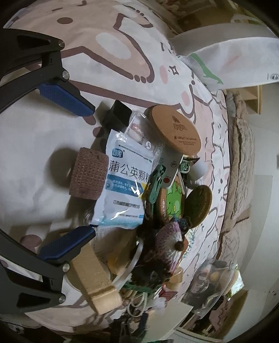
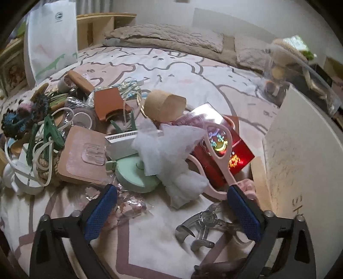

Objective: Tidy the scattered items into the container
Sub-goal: 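Lower the left gripper onto the brown bandage roll while the right gripper lowers onto the white mesh puff, then close the left gripper on the brown roll while the right gripper grasps the white mesh puff, then carry the brown roll and white mesh puff over to the white shoebox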

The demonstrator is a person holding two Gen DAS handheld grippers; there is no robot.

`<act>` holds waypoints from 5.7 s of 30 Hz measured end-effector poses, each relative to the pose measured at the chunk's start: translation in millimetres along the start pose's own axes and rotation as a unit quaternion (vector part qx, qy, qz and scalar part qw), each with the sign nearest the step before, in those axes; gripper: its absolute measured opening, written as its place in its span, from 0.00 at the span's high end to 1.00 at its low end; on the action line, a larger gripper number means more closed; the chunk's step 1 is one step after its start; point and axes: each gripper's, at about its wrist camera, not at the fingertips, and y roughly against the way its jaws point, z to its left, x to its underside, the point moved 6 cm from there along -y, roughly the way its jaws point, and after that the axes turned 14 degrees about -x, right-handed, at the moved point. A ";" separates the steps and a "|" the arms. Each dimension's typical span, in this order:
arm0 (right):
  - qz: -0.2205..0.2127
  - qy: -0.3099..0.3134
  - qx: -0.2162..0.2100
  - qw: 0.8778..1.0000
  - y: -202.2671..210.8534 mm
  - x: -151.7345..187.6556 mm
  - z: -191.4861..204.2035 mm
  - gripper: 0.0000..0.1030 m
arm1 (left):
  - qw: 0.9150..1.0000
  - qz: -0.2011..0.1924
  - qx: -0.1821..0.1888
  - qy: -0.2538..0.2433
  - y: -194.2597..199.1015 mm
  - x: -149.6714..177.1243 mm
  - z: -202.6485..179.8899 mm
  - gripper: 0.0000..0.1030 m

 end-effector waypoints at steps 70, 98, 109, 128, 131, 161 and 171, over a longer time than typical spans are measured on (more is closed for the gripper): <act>-0.002 -0.020 -0.041 0.999 -9.6 -23.4 -6.9 0.71 | 0.995 -0.016 0.023 -0.101 29.4 26.2 -13.4 0.55; -0.088 -0.011 -0.103 0.991 71.2 -48.5 15.3 0.71 | 0.998 -0.053 -0.013 -0.038 63.1 -8.4 8.4 0.58; -0.115 -0.002 -0.107 0.988 94.1 -56.5 18.5 0.71 | 0.996 -0.086 0.008 -0.004 78.1 -44.9 -10.3 0.58; -0.149 0.013 -0.093 0.984 130.9 -51.8 5.0 0.71 | 0.992 -0.124 0.029 -0.002 95.7 -82.1 -64.6 0.58; -0.151 0.013 -0.094 0.984 136.1 -50.2 2.9 0.71 | 0.991 -0.132 0.033 -0.006 101.0 -87.6 -75.7 0.58; -0.230 0.018 -0.059 0.971 228.5 -50.0 -42.8 0.71 | 0.971 -0.211 0.097 -0.054 174.1 -139.3 -189.8 0.58; -0.249 0.014 -0.021 0.968 263.0 -66.3 -70.2 0.71 | 0.960 -0.238 0.117 -0.087 201.4 -159.6 -241.1 0.58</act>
